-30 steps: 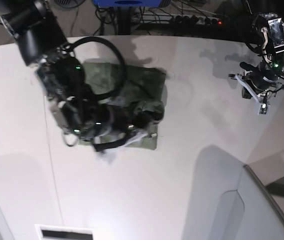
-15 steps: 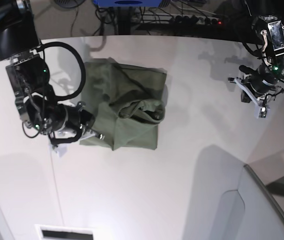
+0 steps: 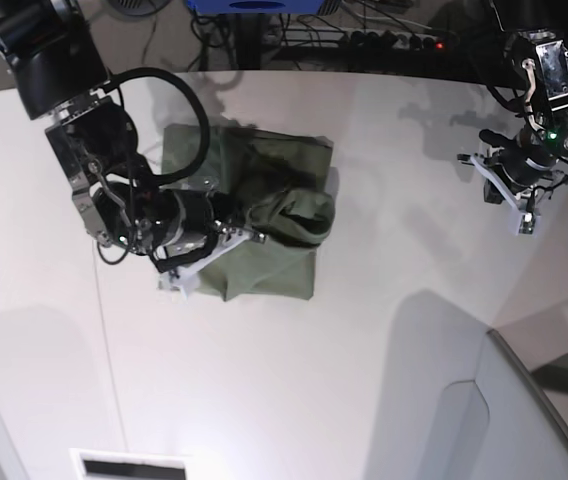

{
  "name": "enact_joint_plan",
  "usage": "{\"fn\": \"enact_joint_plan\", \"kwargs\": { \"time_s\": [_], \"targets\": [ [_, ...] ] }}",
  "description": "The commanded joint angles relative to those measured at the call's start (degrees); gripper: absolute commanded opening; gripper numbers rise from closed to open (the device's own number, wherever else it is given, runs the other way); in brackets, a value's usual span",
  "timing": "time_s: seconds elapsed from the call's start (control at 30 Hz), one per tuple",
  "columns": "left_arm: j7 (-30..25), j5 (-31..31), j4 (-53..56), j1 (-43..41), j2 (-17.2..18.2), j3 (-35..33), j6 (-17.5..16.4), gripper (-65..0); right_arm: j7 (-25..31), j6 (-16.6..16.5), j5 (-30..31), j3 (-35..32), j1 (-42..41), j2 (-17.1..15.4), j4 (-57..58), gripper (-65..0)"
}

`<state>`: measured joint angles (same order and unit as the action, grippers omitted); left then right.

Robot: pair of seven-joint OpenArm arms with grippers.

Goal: Layout the t-shirt on the table in an organized manner, then fold the t-shirt properly
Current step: 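Press and tuck the folded layers with the right gripper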

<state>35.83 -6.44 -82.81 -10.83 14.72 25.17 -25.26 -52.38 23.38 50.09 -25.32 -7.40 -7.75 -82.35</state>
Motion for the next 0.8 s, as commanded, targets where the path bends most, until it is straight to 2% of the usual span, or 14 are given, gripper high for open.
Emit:
{"fn": "enact_joint_plan", "kwargs": {
  "time_s": [0.0, 0.2, 0.37, 0.5, 0.67, 0.77],
  "targets": [
    [-0.9, -0.4, -0.8, 0.4, 1.2, 0.5, 0.3, -65.0, -0.2, -0.4, 0.4, 0.2, -1.0, 0.1, -1.8, -62.4],
    [-1.0, -0.4, -0.8, 0.2, 2.1, 0.5, 0.3, -65.0, -7.1, -0.2, 0.4, 0.2, 0.2, 1.4, -9.3, -62.4],
    [-1.0, -0.4, -0.8, 0.5, 2.1, 0.5, 0.3, -65.0, -9.6, -0.1, 0.4, 0.7, 1.0, 3.5, -9.3, -62.4],
    [-1.0, -0.4, -0.8, 0.5, 2.1, 0.5, 0.3, -65.0, -9.4, 0.0, 0.0, 0.7, -0.3, 3.0, -9.5, -62.4],
    [-1.0, -0.4, -0.8, 0.3, 2.1, 0.5, 0.3, -65.0, -9.4, 0.0, -0.2, 6.8, -2.1, 1.6, -8.8, -62.3],
    [-1.0, -0.4, -0.8, 0.3, 2.1, 0.5, 0.3, -65.0, -9.3, -0.2, -0.2, 8.3, -3.6, 0.2, -4.6, -62.3]
  ]
}}
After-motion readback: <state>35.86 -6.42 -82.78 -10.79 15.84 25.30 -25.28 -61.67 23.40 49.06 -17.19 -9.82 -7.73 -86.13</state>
